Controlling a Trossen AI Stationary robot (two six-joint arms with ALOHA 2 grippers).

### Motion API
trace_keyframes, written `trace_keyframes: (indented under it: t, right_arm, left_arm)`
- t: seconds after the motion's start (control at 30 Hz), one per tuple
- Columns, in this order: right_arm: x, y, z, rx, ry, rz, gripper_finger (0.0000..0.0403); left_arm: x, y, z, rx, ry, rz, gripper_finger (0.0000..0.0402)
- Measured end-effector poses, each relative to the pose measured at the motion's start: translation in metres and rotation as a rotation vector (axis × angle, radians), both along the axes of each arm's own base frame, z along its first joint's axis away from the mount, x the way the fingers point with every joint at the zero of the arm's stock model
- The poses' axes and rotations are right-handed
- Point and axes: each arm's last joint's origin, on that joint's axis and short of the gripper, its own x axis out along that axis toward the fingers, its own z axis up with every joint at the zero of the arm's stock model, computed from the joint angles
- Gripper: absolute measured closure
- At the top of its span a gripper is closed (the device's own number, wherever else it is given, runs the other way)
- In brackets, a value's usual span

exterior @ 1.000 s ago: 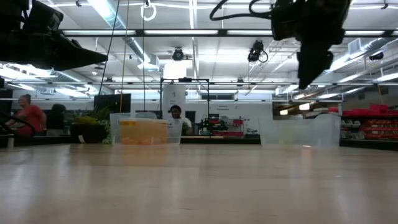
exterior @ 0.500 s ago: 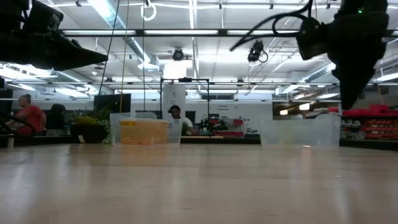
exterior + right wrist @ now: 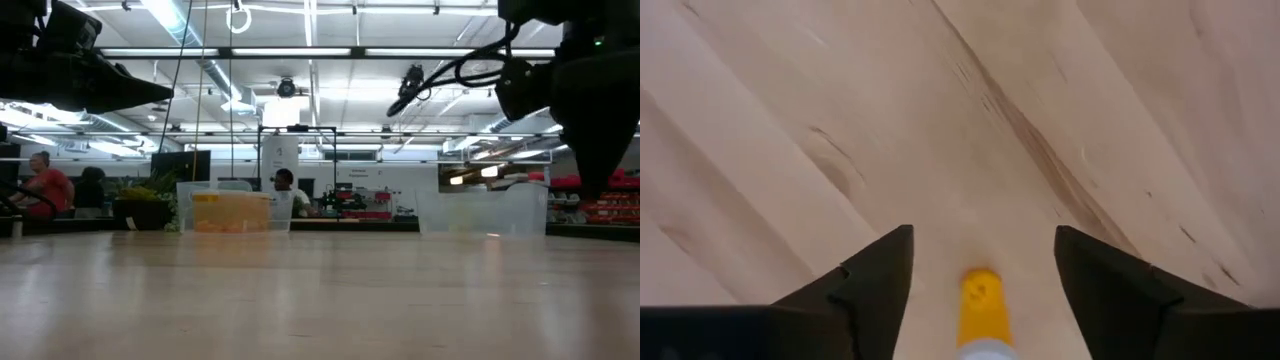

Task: Pick and place medicine bottles into bin by pill shape (circle, oval)
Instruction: Put the small orange pill bottle into the right transparent bin

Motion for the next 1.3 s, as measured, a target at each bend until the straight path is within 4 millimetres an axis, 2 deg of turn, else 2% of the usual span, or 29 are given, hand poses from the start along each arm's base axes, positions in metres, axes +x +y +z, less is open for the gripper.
trace_keyframes:
  t: [0.2,0.67,0.97,1.3]
  right_arm:
    - [-0.005,-0.001,-0.007,0.024,0.039,-0.006,0.013]
    - [-0.016,-0.002,-0.023,0.096,0.11,-0.05,0.013]
    - [-0.016,0.0,-0.024,0.162,0.122,-0.068,0.013]
    - [-0.016,0.001,-0.024,0.207,0.144,-0.104,0.0152]
  left_arm:
    - [0.0,0.0,0.0,0.0,0.0,0.0,0.0317]
    - [0.0,0.0,0.0,0.0,0.0,0.0,0.0316]
    - [0.0,0.0,0.0,0.0,0.0,0.0,0.0313]
    - [0.0,0.0,0.0,0.0,0.0,0.0,0.0318]
